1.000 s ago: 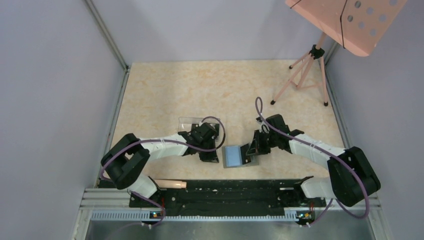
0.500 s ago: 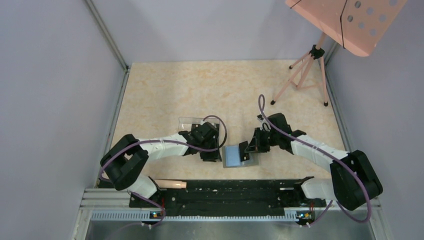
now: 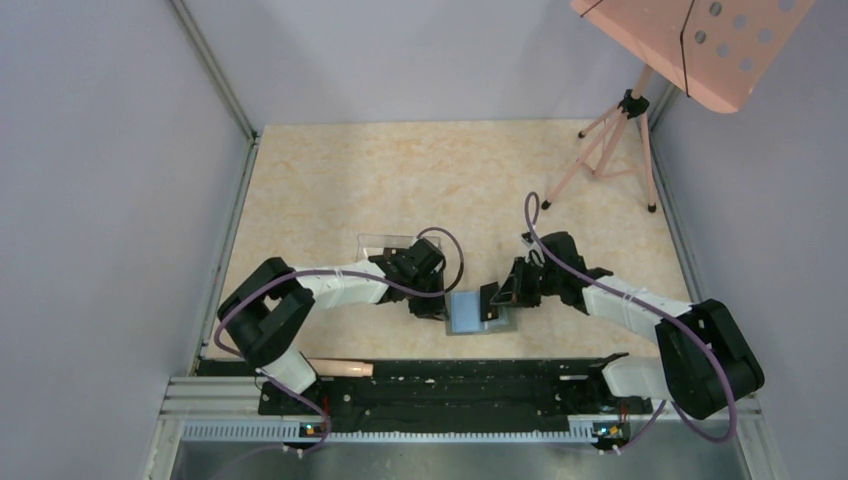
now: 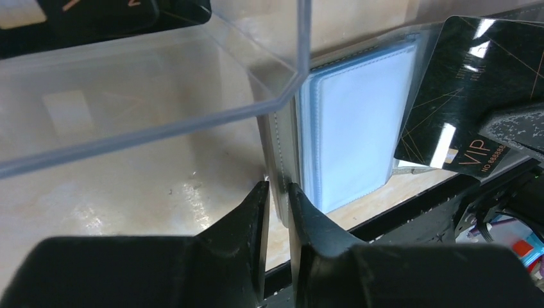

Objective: Put the credit cards into the card holder
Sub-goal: Insert the credit card into the card holder.

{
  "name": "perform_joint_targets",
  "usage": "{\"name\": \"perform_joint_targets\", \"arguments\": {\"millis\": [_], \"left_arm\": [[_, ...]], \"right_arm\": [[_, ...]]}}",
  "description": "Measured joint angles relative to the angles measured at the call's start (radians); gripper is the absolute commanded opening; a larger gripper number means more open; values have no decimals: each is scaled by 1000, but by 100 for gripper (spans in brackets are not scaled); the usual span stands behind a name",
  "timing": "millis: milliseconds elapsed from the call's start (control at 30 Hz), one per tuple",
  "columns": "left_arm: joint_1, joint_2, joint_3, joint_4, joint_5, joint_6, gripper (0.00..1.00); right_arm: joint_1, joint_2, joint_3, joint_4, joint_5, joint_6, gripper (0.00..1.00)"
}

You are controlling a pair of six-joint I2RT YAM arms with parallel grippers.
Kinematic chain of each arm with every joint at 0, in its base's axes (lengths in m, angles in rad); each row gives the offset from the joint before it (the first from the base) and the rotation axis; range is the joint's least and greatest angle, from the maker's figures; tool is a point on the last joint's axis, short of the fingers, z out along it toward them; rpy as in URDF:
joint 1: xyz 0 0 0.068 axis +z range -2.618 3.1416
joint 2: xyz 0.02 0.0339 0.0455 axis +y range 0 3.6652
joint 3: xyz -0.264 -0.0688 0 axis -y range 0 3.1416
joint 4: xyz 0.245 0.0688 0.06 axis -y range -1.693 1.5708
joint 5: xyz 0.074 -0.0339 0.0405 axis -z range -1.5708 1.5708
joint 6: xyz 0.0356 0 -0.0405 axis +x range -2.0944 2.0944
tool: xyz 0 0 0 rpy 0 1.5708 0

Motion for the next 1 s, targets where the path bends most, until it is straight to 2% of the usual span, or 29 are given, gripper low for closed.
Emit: {"name": "perform_joint_targets", "arguments": {"millis": [167, 333, 633, 1000], "left_arm": [[-1, 16, 9, 6, 12, 4, 10], [-3, 34, 22, 6, 23, 4, 6], [-10, 47, 35, 5, 30, 4, 0], [-11, 57, 44, 4, 36, 4, 0]], "right_arm": [[-4, 10, -15, 58, -25, 35, 0], [-4, 12, -27, 100, -41, 56, 0], [-4, 37, -34, 101, -22, 63, 0], [-4, -60, -34, 13, 61, 38, 0]]}}
